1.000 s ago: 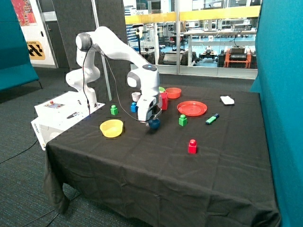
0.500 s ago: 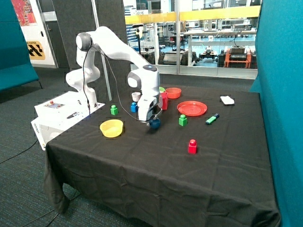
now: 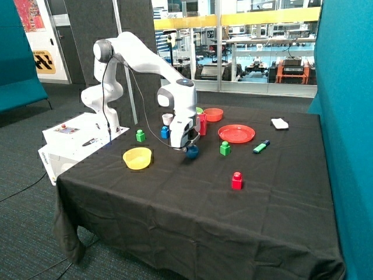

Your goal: Put the ball in the red pot

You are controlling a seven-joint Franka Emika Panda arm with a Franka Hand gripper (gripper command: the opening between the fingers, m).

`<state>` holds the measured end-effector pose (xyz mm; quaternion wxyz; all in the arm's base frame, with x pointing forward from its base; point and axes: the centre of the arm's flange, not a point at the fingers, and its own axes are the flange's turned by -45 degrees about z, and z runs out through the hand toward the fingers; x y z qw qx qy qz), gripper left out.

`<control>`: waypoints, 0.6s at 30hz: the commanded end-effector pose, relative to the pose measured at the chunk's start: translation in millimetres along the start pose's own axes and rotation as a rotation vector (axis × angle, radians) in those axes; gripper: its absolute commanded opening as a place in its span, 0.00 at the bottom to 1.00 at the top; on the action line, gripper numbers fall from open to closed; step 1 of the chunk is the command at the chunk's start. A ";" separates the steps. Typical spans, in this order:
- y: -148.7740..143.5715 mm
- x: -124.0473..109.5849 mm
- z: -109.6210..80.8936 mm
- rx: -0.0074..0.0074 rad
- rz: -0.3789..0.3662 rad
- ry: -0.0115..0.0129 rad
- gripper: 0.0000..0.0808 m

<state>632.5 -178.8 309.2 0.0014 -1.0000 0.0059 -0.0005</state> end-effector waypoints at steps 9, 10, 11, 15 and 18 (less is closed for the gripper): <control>-2.8 -4.5 -7.5 -0.0028 -0.017 -0.0009 0.00; -3.1 -4.5 -8.6 -0.0028 -0.019 -0.0009 0.00; -3.4 -4.5 -9.7 -0.0028 -0.020 -0.0009 0.00; -4.1 -4.6 -13.6 -0.0028 -0.020 -0.0009 0.00; -4.7 -5.2 -13.9 -0.0028 -0.016 -0.0009 0.00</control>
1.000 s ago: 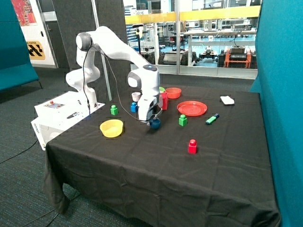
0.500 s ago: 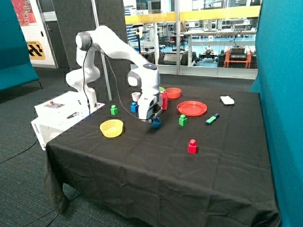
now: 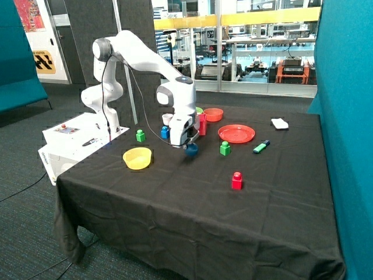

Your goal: Put the ball in the red pot

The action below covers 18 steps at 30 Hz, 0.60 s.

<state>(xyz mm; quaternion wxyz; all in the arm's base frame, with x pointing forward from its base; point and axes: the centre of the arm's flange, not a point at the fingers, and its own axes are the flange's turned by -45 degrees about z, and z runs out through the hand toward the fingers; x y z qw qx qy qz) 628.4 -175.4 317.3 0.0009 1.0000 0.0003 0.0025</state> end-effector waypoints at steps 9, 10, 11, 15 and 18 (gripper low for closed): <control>-6.5 -5.3 -8.2 0.0018 -0.015 -0.0051 0.00; -6.8 -5.2 -9.0 0.0018 -0.016 -0.0051 0.00; -7.0 -5.1 -10.5 0.0018 -0.017 -0.0051 0.00; -8.2 -5.3 -19.9 0.0018 -0.019 -0.0051 0.00; -10.3 -5.6 -28.7 0.0019 -0.030 -0.0050 0.00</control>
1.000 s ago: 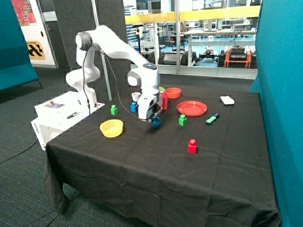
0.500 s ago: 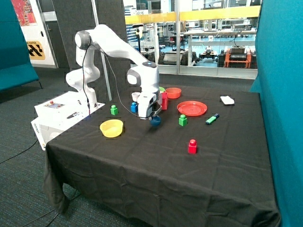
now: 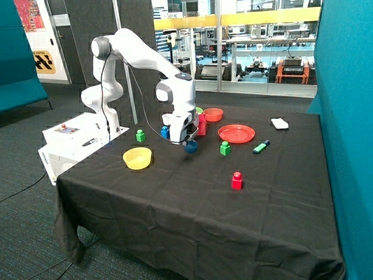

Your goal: Put the ball in the red pot

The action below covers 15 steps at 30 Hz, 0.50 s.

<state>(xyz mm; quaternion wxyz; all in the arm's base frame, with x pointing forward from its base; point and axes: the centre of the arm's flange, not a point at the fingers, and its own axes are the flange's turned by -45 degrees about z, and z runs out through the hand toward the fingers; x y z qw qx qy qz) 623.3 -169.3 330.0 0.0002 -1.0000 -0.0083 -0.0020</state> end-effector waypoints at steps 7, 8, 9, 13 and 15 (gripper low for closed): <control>-13.9 0.0 -36.2 -0.0003 -0.027 -0.0039 0.00; -15.9 -0.1 -39.0 -0.0003 -0.029 -0.0039 0.00; -17.6 -0.3 -41.2 -0.0003 -0.031 -0.0039 0.00; -24.7 -2.5 -49.7 -0.0002 -0.051 -0.0040 0.00; -27.6 -4.2 -53.0 -0.0002 -0.052 -0.0040 0.00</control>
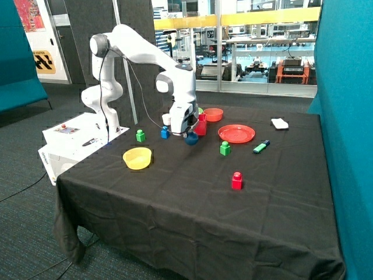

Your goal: Put the ball in the red pot

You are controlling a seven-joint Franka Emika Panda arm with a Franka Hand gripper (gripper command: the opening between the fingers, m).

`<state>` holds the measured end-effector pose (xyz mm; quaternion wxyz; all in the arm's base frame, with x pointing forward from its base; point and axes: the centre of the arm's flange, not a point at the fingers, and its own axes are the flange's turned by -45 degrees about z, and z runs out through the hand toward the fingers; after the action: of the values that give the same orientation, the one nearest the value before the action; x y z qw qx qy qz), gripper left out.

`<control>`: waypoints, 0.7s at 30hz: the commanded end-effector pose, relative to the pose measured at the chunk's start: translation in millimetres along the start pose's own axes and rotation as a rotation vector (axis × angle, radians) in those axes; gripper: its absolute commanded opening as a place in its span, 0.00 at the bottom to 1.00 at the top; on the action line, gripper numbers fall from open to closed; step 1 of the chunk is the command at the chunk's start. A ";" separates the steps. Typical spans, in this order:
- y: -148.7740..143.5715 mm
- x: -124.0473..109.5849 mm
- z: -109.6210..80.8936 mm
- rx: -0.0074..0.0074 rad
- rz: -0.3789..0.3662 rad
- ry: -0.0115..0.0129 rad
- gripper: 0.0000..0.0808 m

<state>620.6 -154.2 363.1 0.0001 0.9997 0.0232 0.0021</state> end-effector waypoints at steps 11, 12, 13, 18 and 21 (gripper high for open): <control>-32.1 -9.7 -39.0 0.0003 -0.044 -0.0041 0.00; -34.2 -9.8 -41.0 0.0003 -0.047 -0.0041 0.00; -36.2 -9.7 -43.1 0.0003 -0.050 -0.0041 0.00; -47.5 -7.6 -52.9 0.0004 -0.070 -0.0041 0.00; -56.1 -6.5 -57.1 0.0004 -0.083 -0.0041 0.00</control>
<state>612.7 -119.7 403.8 -0.0007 0.9988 0.0497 -0.0011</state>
